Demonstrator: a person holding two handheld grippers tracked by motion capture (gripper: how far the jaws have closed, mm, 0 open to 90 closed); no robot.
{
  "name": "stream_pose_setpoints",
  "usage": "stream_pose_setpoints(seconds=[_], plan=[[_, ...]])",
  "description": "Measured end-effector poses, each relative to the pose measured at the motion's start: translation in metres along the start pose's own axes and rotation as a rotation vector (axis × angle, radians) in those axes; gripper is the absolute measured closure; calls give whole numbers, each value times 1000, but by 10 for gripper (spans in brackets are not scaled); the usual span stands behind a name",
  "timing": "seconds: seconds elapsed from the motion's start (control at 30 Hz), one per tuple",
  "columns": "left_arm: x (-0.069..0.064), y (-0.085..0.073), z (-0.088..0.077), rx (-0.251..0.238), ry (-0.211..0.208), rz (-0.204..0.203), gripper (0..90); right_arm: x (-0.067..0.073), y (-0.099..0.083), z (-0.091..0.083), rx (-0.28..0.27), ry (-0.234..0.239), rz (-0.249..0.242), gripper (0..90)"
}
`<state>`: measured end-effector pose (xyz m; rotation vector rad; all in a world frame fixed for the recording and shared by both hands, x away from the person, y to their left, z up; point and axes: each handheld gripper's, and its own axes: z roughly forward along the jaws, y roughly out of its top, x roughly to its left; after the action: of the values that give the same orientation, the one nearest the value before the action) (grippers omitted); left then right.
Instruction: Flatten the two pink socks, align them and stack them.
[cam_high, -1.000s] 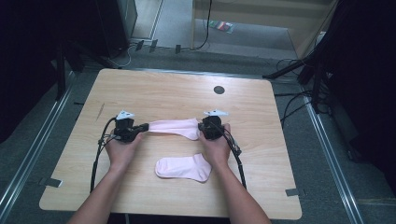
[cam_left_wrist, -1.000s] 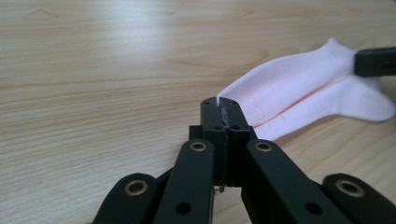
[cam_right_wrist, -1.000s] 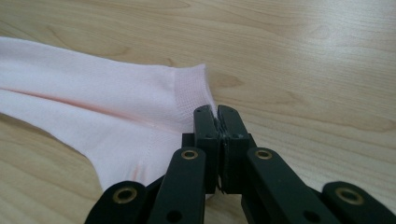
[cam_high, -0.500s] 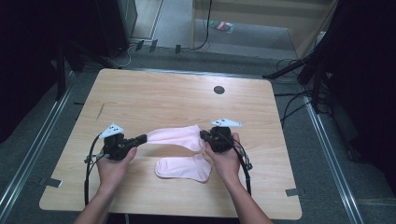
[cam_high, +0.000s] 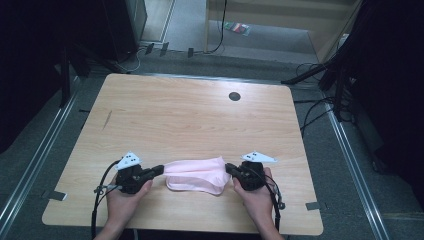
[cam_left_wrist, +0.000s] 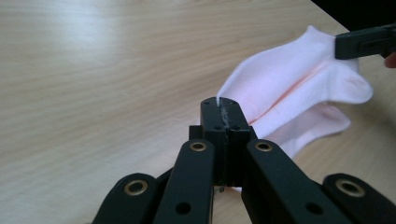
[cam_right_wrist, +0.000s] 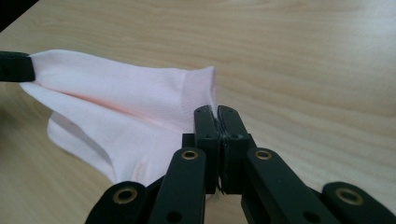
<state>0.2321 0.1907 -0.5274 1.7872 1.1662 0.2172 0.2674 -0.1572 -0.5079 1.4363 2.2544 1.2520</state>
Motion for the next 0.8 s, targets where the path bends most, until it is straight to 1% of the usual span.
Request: stream_pose_setpoints(seconds=[0.03, 0.07, 0.1, 0.13, 0.17, 0.2, 0.23, 0.27, 0.33, 0.37, 0.4, 0.43, 0.5, 0.53, 0.63, 0.73, 0.8], plan=[[-4, -2, 1, 10, -5, 4, 900, 0, -3, 0, 7, 6, 0, 887], [-10, -9, 2, 18, -9, 7, 900, -2, -8, -1, 8, 17, 5, 886], [-10, -9, 2, 18, -9, 7, 900, -2, -8, -1, 8, 17, 5, 886], [-11, -12, 2, 28, -8, 21, 900, -2, -10, -1, 9, 31, 11, 886], [-9, -15, 0, 33, -19, -4, 900, -1, -12, 0, 3, 39, 9, 884], [-9, -15, 0, 33, -19, -4, 900, -1, -12, 0, 3, 39, 9, 884], [-7, -16, -1, 28, -19, -20, 900, 3, -13, 2, 5, 47, 1, 884], [-7, -16, -1, 28, -19, -20, 900, 3, -13, 2, 5, 47, 1, 884], [-6, -17, -1, 40, -15, -10, 900, 7, -14, 5, 12, 52, -18, 883], [-6, -18, 0, 41, -22, -18, 900, 9, -14, 6, 22, 57, -12, 883], [-4, -19, 1, 43, -31, -24, 900, 10, -14, 8, 24, 60, -16, 883], [-4, -20, 1, 42, -27, -26, 900, 12, -14, 10, 24, 51, -25, 882], [-3, -21, 5, 50, -29, -30, 900, 12, -14, 11, 24, 45, -25, 881], [-4, -22, 6, 53, -24, -22, 900, 11, -14, 12, 27, 42, -26, 881], [-7, -20, 8, 50, -31, -10, 900, 8, -14, 13, 24, 50, -10, 881], [-12, -18, 6, 27, -39, -1, 900, 6, -12, 8, 23, 81, 30, 880], [-14, -17, 4, 22, -38, 6, 900, 6, -12, 5, 21, 80, 29, 881]])
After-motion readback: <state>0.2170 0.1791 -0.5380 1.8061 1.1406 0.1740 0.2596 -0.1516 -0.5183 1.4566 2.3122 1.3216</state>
